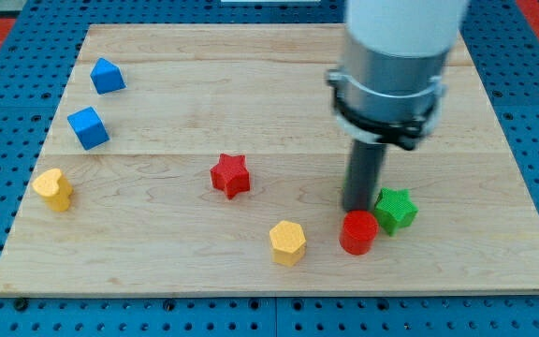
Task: Push the green circle into the left of the green star
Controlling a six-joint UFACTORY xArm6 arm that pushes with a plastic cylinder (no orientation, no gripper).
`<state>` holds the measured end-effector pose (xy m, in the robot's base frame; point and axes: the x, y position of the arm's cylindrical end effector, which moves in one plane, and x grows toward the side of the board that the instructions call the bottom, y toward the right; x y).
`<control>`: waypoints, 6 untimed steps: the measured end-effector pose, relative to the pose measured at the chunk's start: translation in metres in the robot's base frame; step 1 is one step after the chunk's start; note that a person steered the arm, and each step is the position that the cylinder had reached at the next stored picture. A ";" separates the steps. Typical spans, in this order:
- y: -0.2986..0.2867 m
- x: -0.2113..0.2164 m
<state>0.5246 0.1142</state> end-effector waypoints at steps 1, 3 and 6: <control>0.027 -0.004; 0.054 -0.070; 0.026 -0.009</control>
